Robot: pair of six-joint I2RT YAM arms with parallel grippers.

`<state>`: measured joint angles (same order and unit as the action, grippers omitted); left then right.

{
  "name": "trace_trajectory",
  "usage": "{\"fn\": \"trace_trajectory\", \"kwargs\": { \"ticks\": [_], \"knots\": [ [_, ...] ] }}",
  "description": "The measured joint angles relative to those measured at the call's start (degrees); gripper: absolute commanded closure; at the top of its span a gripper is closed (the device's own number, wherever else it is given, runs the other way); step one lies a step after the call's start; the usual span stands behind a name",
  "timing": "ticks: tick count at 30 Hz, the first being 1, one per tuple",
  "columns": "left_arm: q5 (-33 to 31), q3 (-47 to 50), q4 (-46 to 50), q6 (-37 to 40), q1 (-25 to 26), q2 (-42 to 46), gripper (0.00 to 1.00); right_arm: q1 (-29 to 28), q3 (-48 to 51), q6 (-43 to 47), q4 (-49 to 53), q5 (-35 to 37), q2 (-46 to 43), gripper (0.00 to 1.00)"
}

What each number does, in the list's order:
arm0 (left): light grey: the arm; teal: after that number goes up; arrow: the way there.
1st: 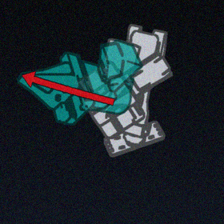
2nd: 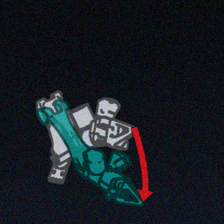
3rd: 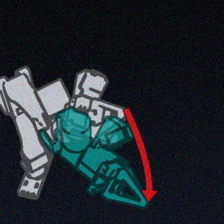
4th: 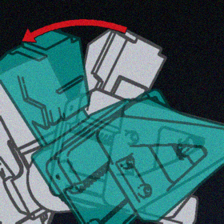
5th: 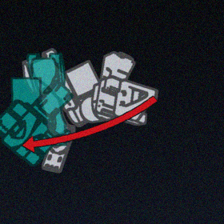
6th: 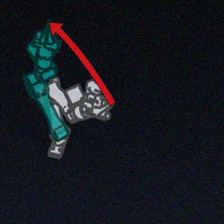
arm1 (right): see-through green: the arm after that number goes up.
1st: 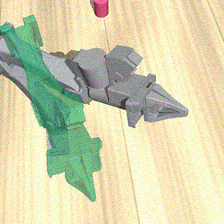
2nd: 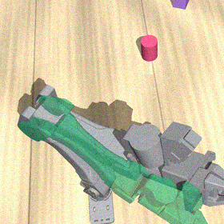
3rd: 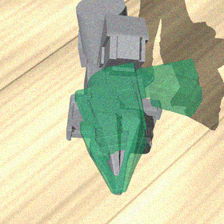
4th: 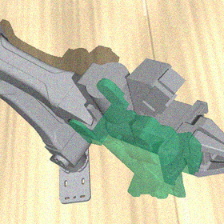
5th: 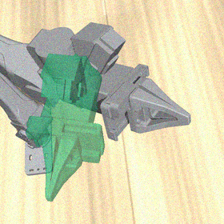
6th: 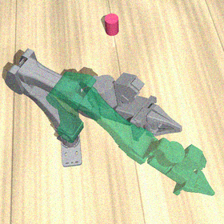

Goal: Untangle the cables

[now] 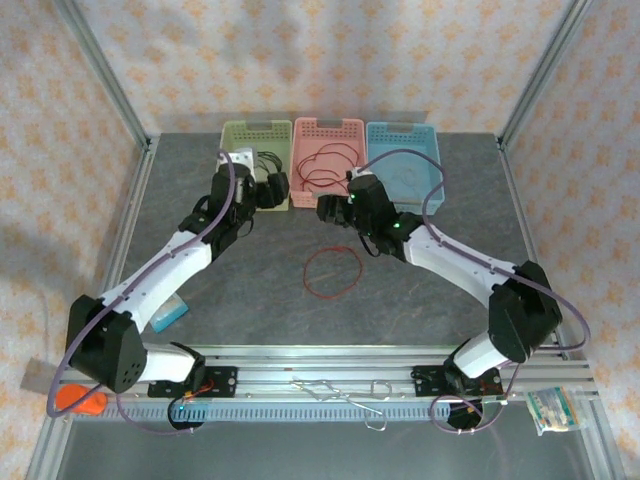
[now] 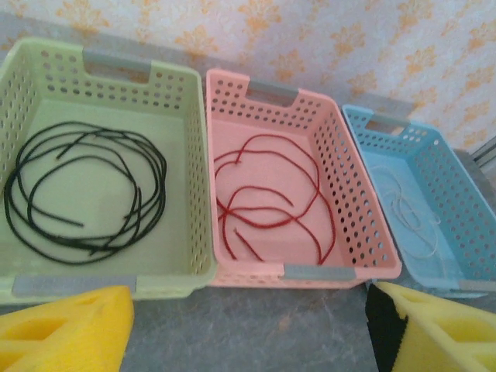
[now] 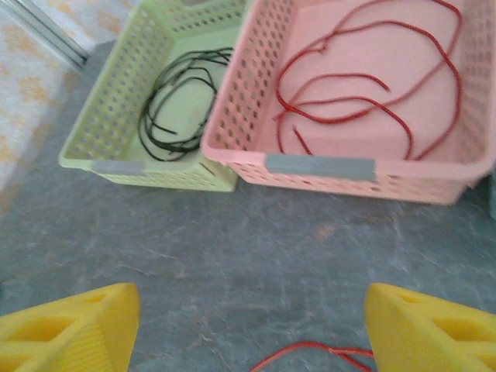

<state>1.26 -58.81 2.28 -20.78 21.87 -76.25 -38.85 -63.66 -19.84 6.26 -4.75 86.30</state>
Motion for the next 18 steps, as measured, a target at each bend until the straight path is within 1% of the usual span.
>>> {"fn": "trace_trajectory", "kwargs": {
  "ticks": [3, 7, 10, 14, 18],
  "knots": [
    [-2.9, 1.5, 0.9, 0.3, 2.1, 0.8, 0.19, 0.0, 1.8, -0.8, 1.3, 1.5, -0.8, 0.28],
    [-4.9, 4.4, 1.4, -0.2, 5.3, 1.3, 0.18, 0.0, 4.7, -2.7, 3.8, 2.5, -1.7, 0.32],
    [-5.6, 7.1, 1.6, -1.2, 8.5, 1.6, 0.18, 0.0, 7.2, -4.7, 5.8, 3.1, -2.9, 0.35],
    [-6.3, 9.9, 2.9, -3.4, 12.3, 1.5, 0.22, 0.0, 9.9, -7.6, 9.0, 3.4, -4.4, 0.42],
    [-6.2, 12.5, 3.3, -5.1, 14.3, 1.1, 0.24, 0.0, 12.0, -9.7, 11.6, 3.3, -4.7, 0.46]
  ]
}}
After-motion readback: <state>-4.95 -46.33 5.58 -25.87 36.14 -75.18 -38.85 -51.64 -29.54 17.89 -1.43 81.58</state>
